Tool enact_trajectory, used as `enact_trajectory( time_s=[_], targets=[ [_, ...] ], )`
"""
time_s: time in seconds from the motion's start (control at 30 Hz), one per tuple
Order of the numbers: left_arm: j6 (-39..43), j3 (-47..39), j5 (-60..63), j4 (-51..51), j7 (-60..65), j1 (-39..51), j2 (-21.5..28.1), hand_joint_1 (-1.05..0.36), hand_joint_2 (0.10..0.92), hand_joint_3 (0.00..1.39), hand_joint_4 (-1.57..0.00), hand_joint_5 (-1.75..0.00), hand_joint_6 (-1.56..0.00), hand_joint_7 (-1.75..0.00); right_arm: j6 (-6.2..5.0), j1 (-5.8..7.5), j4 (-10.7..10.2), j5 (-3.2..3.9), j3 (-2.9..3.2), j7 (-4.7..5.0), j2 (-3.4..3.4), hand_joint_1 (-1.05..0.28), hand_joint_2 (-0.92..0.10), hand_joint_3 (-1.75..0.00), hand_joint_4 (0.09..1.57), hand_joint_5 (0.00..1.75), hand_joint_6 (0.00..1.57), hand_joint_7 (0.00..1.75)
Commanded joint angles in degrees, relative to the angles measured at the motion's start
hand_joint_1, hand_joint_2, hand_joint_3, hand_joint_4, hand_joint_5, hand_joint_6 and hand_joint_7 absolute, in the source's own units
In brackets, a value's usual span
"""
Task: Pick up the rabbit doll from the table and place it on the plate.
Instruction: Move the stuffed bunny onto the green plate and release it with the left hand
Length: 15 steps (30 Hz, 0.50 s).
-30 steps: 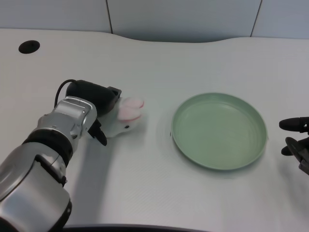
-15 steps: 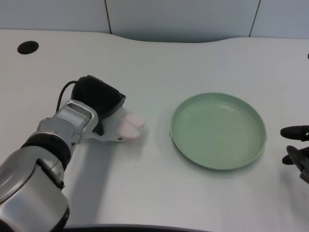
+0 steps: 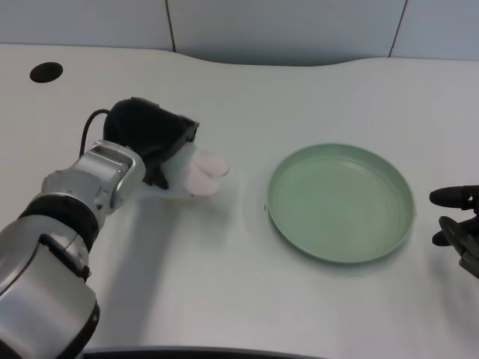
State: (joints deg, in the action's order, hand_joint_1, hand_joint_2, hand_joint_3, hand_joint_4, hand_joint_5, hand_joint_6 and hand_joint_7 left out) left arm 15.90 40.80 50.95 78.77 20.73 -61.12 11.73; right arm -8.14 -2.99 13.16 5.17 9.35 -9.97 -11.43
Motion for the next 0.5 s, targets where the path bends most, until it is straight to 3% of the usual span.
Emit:
enact_trajectory(
  time_s=[0.03, 0.17, 0.2, 0.33, 0.43, 0.5],
  targets=[
    [2.19, -1.67, -1.46, -0.71, 2.05, -2.34, 0.34, -0.24, 0.92, 0.07, -0.84, -1.75, -0.56, -1.63, -0.46, -0.98, 1.85, 0.42, 0.5, -0.53, -0.79, -0.22, -0.92, -0.41, 0.36, 1.37, 0.42, 0.98],
    [4.68, -3.8, -3.56, -1.43, 3.01, -4.01, -1.1, -0.23, 0.896, 0.04, -0.87, -1.75, -0.61, -1.57, -1.44, -2.41, 4.05, -0.11, 0.51, -0.54, -1.19, -0.22, -0.92, -0.4, 0.39, 1.37, 0.43, 0.98],
    [5.83, -4.48, -4.3, -1.76, 3.35, -4.62, -1.82, -0.21, 0.875, 0.03, -0.88, -1.75, -0.6, -1.67, -1.87, -2.87, 4.88, -0.26, 0.55, -0.41, -1.26, -0.21, -0.92, -0.39, 0.4, 1.37, 0.44, 0.98],
    [7.37, -5.27, -5.01, -1.88, 3.79, -5.3, -2.63, -0.19, 0.841, 0.01, -0.91, -1.75, -0.58, -1.71, -2.93, -3.54, 6.35, -0.46, 0.61, -0.29, -1.34, -0.2, -0.92, -0.37, 0.4, 1.37, 0.44, 0.97],
    [7.49, -5.27, -5.06, -1.78, 3.82, -5.35, -2.64, -0.19, 0.839, 0.0, -0.91, -1.75, -0.58, -1.71, -3.3, -3.67, 6.74, -0.49, 0.64, -0.32, -1.34, -0.2, -0.92, -0.37, 0.4, 1.37, 0.44, 0.97],
    [10.43, -5.23, -5.47, -2.96, 4.76, -7.09, -6.12, -0.19, 0.842, 0.01, -0.92, -1.75, -0.59, -1.72, -2.97, -4.12, 7.13, 0.14, 0.85, -0.91, -1.54, -0.22, -0.92, -0.4, 0.39, 1.36, 0.44, 0.96]
  ],
)
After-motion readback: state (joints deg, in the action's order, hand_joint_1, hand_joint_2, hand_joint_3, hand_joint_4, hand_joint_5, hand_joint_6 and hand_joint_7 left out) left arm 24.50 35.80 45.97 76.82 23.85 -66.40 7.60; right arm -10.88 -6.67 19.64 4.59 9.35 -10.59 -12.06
